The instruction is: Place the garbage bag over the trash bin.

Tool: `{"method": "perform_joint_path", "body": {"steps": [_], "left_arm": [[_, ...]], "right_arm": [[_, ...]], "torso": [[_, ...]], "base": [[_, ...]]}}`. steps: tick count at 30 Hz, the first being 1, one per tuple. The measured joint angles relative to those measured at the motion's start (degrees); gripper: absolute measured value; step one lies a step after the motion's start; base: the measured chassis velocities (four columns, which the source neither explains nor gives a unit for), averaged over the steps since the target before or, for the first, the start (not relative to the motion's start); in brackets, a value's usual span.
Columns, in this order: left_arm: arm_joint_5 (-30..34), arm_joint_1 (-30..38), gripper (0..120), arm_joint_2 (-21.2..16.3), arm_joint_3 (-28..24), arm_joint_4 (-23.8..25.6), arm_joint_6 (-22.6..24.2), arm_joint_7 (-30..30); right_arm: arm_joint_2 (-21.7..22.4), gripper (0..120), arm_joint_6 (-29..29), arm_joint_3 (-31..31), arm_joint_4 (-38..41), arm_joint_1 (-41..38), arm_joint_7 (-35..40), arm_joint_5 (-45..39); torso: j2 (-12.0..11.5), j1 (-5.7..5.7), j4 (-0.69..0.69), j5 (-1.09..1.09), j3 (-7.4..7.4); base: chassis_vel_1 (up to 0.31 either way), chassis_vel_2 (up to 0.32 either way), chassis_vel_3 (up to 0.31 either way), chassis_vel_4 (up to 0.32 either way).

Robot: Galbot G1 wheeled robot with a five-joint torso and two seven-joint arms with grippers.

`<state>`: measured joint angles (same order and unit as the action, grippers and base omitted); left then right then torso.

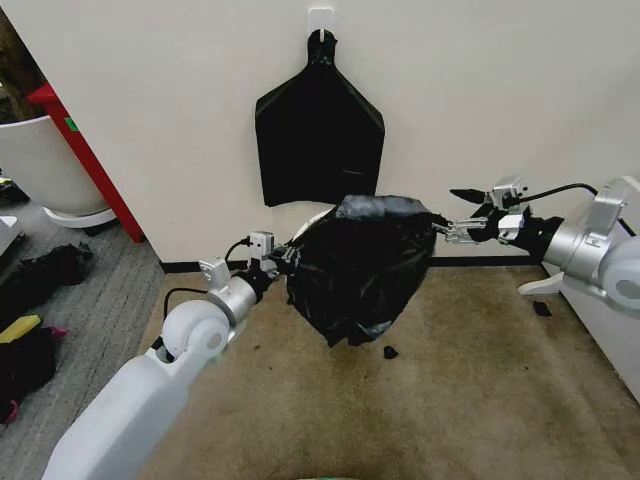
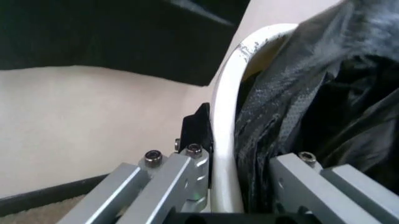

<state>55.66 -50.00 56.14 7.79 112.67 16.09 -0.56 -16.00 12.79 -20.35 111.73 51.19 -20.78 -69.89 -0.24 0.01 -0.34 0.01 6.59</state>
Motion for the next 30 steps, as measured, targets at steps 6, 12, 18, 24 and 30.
{"method": "perform_joint_path", "body": {"steps": [6, 12, 18, 24, 30], "left_arm": [[3.3, 0.2, 5, -0.6, 0.4, 1.3, 0.6, 0.8], [4.7, -0.5, 5, -0.9, 0.5, 2.6, 0.8, 2.0], [5.6, -0.5, 5, -1.1, 0.8, 3.2, 0.9, 2.9], [4.4, -0.5, 5, -0.6, 0.9, 1.8, 0.8, 1.1], [3.3, -1.5, 5, -0.5, 1.2, 1.4, 0.3, -1.5]], "right_arm": [[0.0, 100, -1.6, 1.4, -5.1, 0.3, -3.5, 2.1], [-1.1, 100, -2.5, 2.4, -7.1, 0.4, -3.4, 3.4], [-1.5, 100, -2.9, 2.9, -8.4, 0.6, -4.0, 3.5], [0.2, 100, -2.7, 0.9, -5.9, 0.6, -4.6, 1.9], [0.4, 100, -3.1, -0.2, -4.2, 0.6, -4.0, 2.3]], "torso": [[0.0, 0.00, -0.01, 0.01, 0.00], [0.0, 0.00, 0.00, 0.00, 0.00], [0.0, 0.00, -0.01, 0.01, 0.00], [0.0, 0.00, 0.00, -0.02, 0.00], [0.0, 0.00, 0.00, 0.00, 0.00]], "base": [[0.000, 0.000, 0.000, 0.000], [0.000, 0.000, 0.000, 0.000], [0.000, 0.000, 0.000, 0.000], [0.000, 0.000, 0.000, 0.000], [0.000, 0.000, 0.000, 0.000]]}}
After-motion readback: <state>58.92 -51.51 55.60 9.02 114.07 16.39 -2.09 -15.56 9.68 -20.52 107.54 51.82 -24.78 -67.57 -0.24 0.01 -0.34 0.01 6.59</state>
